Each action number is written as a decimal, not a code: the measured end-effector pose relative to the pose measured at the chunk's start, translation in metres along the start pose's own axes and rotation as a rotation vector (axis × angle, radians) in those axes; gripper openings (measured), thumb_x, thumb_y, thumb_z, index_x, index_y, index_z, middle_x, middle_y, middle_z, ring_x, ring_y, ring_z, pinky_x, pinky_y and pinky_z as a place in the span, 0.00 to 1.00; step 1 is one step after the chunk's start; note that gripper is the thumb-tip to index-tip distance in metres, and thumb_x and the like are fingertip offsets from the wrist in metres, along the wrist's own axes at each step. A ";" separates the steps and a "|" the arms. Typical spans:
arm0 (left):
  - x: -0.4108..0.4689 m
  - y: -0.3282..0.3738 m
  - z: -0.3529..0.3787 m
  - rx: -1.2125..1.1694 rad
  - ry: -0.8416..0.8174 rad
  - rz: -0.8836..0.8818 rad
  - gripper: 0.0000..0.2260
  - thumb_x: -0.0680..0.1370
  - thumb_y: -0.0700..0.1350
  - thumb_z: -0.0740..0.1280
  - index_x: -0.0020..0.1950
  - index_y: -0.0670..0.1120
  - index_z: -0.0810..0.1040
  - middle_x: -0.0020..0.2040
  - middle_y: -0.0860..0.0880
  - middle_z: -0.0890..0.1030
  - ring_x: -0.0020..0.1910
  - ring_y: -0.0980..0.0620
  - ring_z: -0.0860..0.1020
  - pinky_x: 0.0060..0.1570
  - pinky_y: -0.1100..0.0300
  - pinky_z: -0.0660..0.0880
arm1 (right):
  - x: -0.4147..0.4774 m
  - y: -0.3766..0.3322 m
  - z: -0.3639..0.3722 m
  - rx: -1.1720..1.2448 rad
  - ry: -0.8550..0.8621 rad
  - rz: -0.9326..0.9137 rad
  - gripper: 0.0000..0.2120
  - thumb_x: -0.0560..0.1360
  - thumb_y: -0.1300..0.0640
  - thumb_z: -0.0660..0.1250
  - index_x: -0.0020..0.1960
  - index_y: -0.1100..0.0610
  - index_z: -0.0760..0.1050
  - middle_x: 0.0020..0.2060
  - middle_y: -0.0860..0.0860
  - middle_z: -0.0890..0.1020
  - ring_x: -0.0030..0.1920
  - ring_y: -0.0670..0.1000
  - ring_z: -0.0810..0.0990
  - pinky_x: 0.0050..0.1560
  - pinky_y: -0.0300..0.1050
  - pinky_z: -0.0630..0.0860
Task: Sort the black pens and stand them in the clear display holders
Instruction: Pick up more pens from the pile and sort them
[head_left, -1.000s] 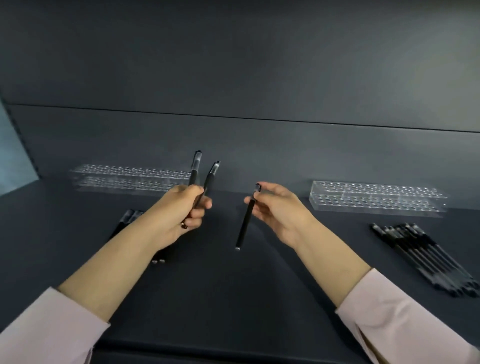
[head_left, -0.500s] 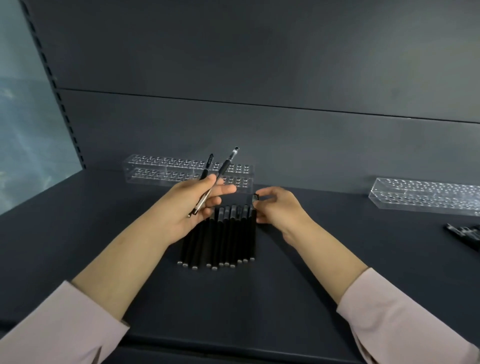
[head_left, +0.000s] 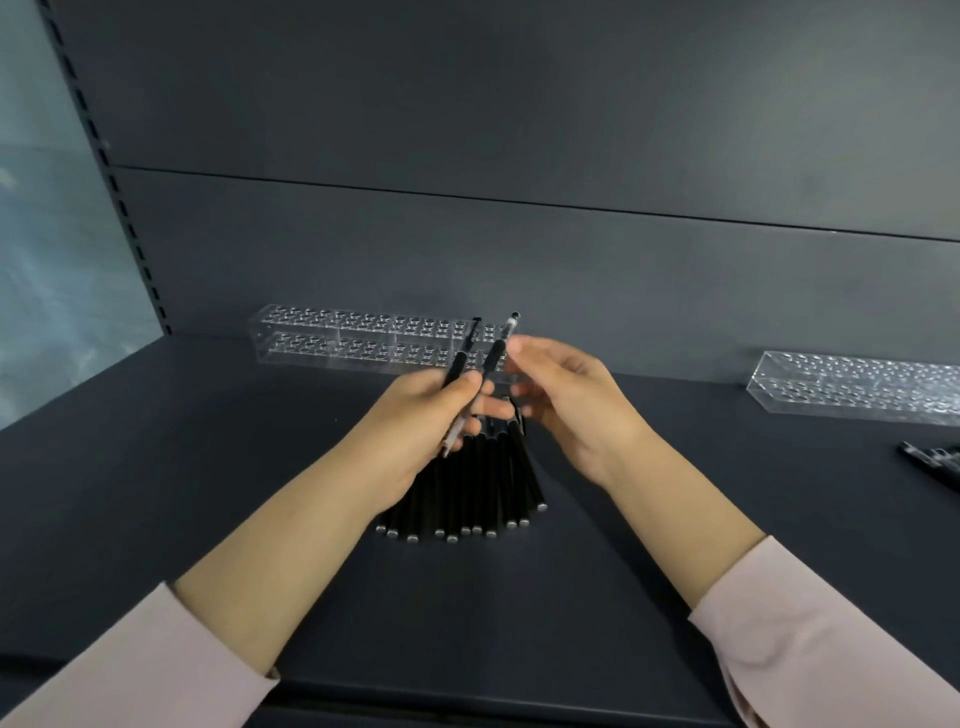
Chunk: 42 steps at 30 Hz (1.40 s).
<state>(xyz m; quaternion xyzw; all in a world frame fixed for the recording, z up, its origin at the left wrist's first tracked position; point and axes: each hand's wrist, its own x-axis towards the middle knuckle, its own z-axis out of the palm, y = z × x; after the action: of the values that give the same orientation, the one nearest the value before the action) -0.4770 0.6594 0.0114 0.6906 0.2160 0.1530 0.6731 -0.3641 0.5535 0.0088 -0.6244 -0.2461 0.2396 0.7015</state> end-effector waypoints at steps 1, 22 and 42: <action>-0.001 -0.001 0.001 0.043 -0.003 0.026 0.10 0.83 0.48 0.61 0.55 0.45 0.79 0.44 0.50 0.87 0.35 0.58 0.77 0.36 0.65 0.72 | 0.000 0.000 0.003 0.060 -0.012 0.024 0.09 0.76 0.55 0.68 0.54 0.57 0.80 0.42 0.50 0.81 0.37 0.46 0.75 0.37 0.39 0.73; 0.008 -0.011 -0.011 0.720 0.160 0.163 0.19 0.79 0.51 0.68 0.67 0.46 0.74 0.45 0.56 0.78 0.43 0.60 0.75 0.38 0.73 0.66 | 0.006 0.005 -0.024 0.046 0.183 0.201 0.04 0.77 0.63 0.66 0.44 0.59 0.77 0.36 0.52 0.81 0.30 0.46 0.74 0.35 0.39 0.74; 0.000 0.011 0.153 0.951 0.110 0.633 0.14 0.81 0.51 0.62 0.66 0.50 0.71 0.61 0.54 0.75 0.63 0.52 0.71 0.62 0.54 0.71 | -0.039 -0.057 -0.218 -0.361 0.462 -0.113 0.05 0.73 0.58 0.72 0.49 0.56 0.80 0.37 0.52 0.79 0.33 0.47 0.76 0.37 0.39 0.74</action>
<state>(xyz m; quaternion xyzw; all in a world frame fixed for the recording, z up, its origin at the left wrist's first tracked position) -0.3993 0.5268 0.0148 0.9395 0.0783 0.2687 0.1974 -0.2518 0.3569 0.0422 -0.7625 -0.1531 0.0041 0.6286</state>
